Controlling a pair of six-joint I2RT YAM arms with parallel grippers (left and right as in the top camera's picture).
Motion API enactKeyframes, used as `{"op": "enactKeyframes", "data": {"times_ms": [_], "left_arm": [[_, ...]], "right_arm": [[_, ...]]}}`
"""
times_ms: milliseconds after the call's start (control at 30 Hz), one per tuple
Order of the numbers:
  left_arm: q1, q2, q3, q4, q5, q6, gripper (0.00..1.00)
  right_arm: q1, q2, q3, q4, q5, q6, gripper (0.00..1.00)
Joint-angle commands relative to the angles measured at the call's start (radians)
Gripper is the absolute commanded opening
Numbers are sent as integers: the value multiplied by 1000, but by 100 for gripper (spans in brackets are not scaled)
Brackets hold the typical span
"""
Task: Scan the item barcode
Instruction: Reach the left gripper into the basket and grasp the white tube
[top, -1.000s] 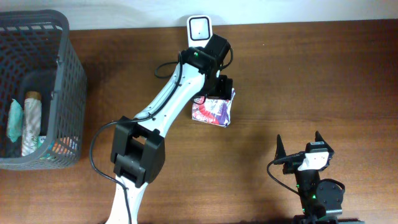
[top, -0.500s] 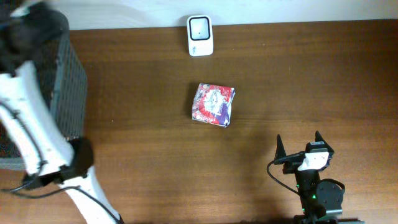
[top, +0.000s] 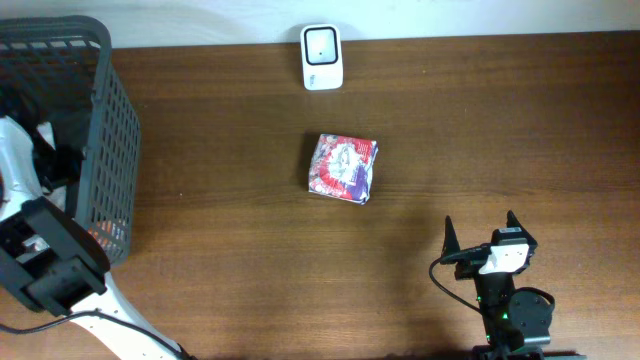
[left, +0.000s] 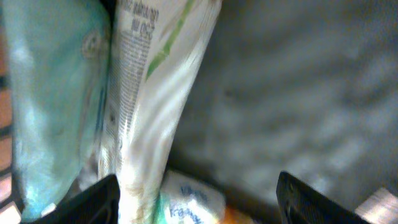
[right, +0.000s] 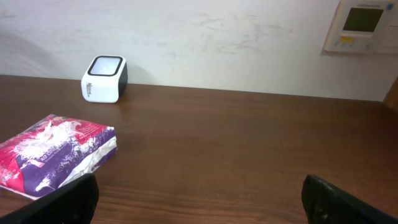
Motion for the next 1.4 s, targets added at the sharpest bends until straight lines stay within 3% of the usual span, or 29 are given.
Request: {"op": "enactKeyframes", "data": {"times_ms": [0, 167, 300, 400, 567, 633, 700, 800, 833, 967, 1133, 1267, 1333, 1367], "left_arm": [[1, -12, -106, 135, -110, 70, 79], [1, -12, -141, 274, -154, 132, 78], [5, 0, -146, 301, -39, 177, 77], [6, 9, -202, 341, -39, 177, 72], [23, 10, -298, 448, -206, 176, 70], [35, 10, -298, 455, -210, 176, 68], [42, 10, -298, 448, -193, 176, 32], [40, 7, -297, 405, -104, 168, 2], [38, -4, -294, 388, -73, 168, 0], [15, -138, -253, 375, -18, 18, 0], [-27, -415, -143, 411, 203, -26, 0], [-27, -627, -121, 568, 454, -208, 0], [-27, -698, -121, 589, 570, -369, 0], [-32, -719, -121, 602, 612, -553, 0]], "right_arm": [[-5, -7, -7, -4, -1, 7, 99], [-5, -7, -7, -4, -1, 7, 99], [-5, -7, -7, -4, -1, 7, 99], [-5, -7, -7, -4, -1, 7, 99], [-5, -7, -7, -4, -1, 7, 98], [-5, -7, -7, -4, -1, 7, 99], [-5, -7, -7, -4, -1, 7, 99], [-5, -7, -7, -4, -1, 7, 99], [-5, -7, -7, -4, -1, 7, 99], [-5, -7, -7, -4, -1, 7, 99], [-5, -7, -7, -4, -1, 7, 99], [-5, -7, -7, -4, -1, 7, 99], [-5, -7, -7, -4, -1, 7, 99], [-5, -7, -7, -4, -1, 7, 99]]}}
